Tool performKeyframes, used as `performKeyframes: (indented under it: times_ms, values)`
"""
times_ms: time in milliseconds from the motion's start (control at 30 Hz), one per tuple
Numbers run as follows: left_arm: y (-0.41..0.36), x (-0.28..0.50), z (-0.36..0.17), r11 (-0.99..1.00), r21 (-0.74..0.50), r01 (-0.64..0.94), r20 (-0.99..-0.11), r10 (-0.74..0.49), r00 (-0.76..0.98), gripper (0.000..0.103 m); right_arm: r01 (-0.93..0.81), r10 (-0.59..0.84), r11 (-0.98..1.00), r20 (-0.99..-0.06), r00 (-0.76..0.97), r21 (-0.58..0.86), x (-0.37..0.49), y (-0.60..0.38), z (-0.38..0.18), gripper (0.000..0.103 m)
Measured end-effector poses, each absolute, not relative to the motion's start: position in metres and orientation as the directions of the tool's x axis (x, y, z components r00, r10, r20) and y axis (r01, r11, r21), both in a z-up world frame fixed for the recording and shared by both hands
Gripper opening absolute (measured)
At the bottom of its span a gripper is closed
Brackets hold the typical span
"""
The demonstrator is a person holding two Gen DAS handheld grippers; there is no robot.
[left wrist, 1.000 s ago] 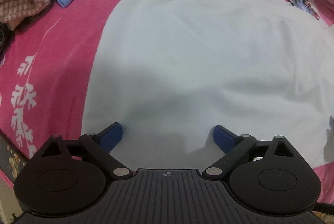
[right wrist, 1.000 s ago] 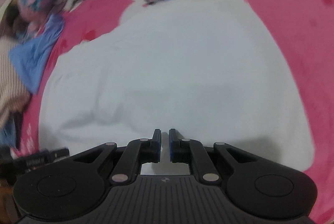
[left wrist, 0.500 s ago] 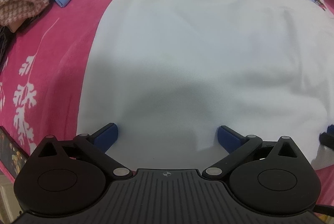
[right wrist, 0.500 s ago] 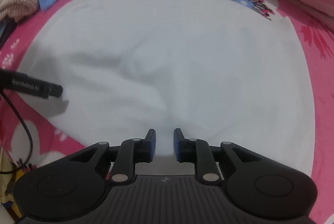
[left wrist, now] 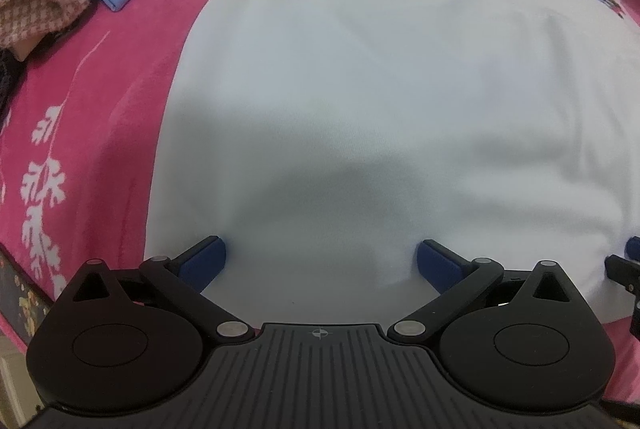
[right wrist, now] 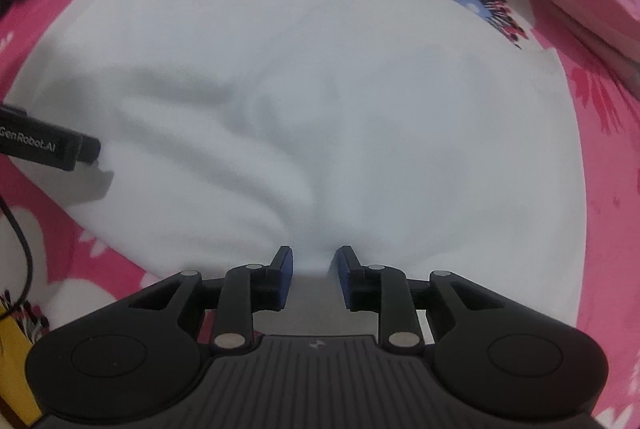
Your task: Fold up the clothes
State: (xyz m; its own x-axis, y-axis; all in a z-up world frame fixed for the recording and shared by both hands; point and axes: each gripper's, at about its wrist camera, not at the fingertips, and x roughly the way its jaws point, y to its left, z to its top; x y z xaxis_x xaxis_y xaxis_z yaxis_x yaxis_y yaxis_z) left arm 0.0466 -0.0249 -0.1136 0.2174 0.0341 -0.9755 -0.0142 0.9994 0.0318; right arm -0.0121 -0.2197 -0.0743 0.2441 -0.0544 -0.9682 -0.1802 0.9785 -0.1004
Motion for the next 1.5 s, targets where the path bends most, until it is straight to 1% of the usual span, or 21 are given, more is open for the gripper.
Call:
performKeyframes:
  times_ms: [100, 267, 367, 633, 767, 967, 1067, 1233, 1400, 1500]
  values:
    - [-0.021, 0.047, -0.115, 1.0, 0.011, -0.007, -0.975, 0.013, 0.222, 0.103, -0.182, -0.087, 0.975, -0.974, 0.208, -0.126, -0.005, -0.214, -0.076, 0.028]
    - [-0.027, 0.048, -0.117, 0.999, 0.036, -0.017, -0.973, 0.039, 0.226, 0.103, -0.079, -0.101, 0.99, -0.971, 0.217, -0.12, -0.008, -0.215, -0.075, 0.029]
    - [-0.029, 0.044, -0.116, 0.999, 0.037, -0.017, -0.967, 0.04, 0.25, 0.103, -0.083, -0.094, 0.99, -0.966, 0.243, -0.117, -0.015, -0.216, -0.082, 0.029]
    - [-0.032, 0.043, -0.117, 0.998, 0.051, -0.033, -0.968, 0.057, 0.246, 0.103, -0.072, -0.104, 0.99, -0.971, 0.216, -0.122, -0.013, -0.21, -0.089, 0.029]
    - [-0.025, 0.045, -0.115, 0.998, 0.048, -0.036, -0.968, 0.055, 0.244, 0.103, -0.056, -0.099, 0.992, -0.96, 0.263, -0.117, -0.011, -0.205, -0.074, 0.029]
    - [-0.024, 0.046, -0.114, 0.999, 0.042, -0.03, -0.968, 0.048, 0.247, 0.103, -0.056, -0.142, 0.985, -0.951, 0.274, -0.164, -0.002, -0.202, -0.082, 0.031]
    - [-0.025, 0.045, -0.114, 0.998, 0.047, -0.032, -0.964, 0.054, 0.259, 0.103, -0.071, -0.157, 0.981, -0.95, 0.269, -0.182, -0.011, -0.202, -0.086, 0.033]
    - [-0.027, 0.043, -0.113, 0.998, 0.057, -0.036, -0.961, 0.064, 0.269, 0.103, -0.112, -0.17, 0.973, -0.952, 0.254, -0.204, -0.032, -0.205, -0.085, 0.033]
    - [-0.021, 0.045, -0.115, 0.998, 0.062, -0.031, -0.97, 0.067, 0.232, 0.103, -0.163, -0.123, 0.972, -0.959, 0.255, -0.168, -0.035, -0.207, -0.075, 0.033]
    - [-0.02, 0.044, -0.112, 0.997, 0.068, -0.033, -0.969, 0.074, 0.235, 0.103, -0.161, -0.096, 0.976, -0.953, 0.289, -0.148, -0.03, -0.21, -0.063, 0.033]
